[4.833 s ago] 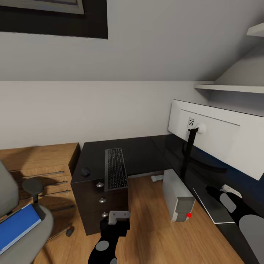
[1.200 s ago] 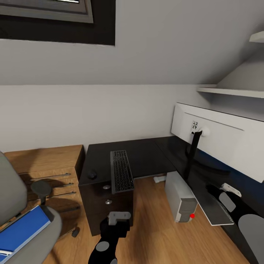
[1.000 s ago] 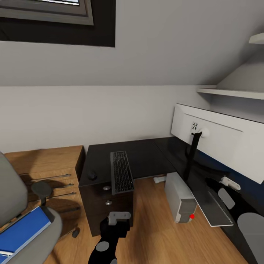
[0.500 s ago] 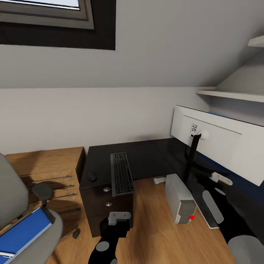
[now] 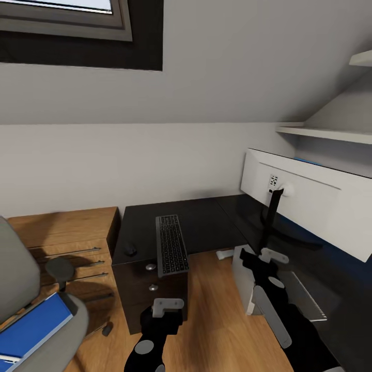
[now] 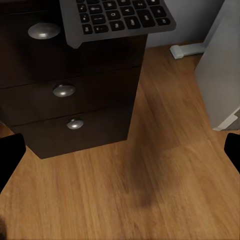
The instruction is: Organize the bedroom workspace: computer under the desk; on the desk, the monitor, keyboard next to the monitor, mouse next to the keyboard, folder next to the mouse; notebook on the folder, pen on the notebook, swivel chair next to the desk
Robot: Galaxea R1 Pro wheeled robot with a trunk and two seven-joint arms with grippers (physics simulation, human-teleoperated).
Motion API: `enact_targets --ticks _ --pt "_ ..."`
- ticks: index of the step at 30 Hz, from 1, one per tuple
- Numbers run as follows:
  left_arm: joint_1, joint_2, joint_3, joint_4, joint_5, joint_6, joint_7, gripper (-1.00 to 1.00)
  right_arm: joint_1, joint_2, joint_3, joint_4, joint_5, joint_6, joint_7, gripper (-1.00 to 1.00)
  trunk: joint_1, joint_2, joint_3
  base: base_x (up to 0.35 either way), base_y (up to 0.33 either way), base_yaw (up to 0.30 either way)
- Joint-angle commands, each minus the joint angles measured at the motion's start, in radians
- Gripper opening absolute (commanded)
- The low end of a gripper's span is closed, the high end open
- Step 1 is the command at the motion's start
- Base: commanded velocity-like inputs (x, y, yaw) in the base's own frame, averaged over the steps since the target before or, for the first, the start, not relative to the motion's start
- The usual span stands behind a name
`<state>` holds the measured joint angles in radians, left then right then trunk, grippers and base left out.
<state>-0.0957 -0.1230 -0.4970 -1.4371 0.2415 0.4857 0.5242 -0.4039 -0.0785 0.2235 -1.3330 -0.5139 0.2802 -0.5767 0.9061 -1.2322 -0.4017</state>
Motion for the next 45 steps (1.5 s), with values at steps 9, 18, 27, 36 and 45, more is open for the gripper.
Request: enact_targets --ticks 9,18,27,36,45 --pt "-0.001 0.0 -0.002 -0.002 0.01 0.002 0.01 1.0 0.0 0.001 0.019 -0.006 -0.006 0.005 -0.006 1.0 0.0 -0.001 -0.001 0.0 0.0 0.0" --pt "-0.001 0.002 -0.002 -0.002 0.011 0.002 0.009 1.0 0.0 0.0 0.039 -0.006 -0.005 0.004 -0.009 1.0 0.0 -0.001 -0.001 -0.031 0.126 -0.062" --pt "-0.001 0.002 -0.002 -0.002 0.01 0.002 0.009 1.0 0.0 0.0 0.039 -0.005 -0.005 0.002 -0.009 1.0 0.0 -0.001 -0.001 -0.089 0.3 -0.252" --pt "-0.001 0.002 -0.002 -0.002 0.01 0.002 0.009 1.0 0.0 0.0 0.039 -0.005 -0.004 0.0 -0.009 1.0 0.0 -0.001 -0.001 -0.055 0.236 -0.292" --pt "-0.001 0.001 -0.002 -0.002 0.01 0.002 0.008 1.0 0.0 0.002 0.038 -0.005 -0.003 -0.002 -0.009 1.0 0.0 -0.001 -0.001 -0.005 0.029 -0.298"
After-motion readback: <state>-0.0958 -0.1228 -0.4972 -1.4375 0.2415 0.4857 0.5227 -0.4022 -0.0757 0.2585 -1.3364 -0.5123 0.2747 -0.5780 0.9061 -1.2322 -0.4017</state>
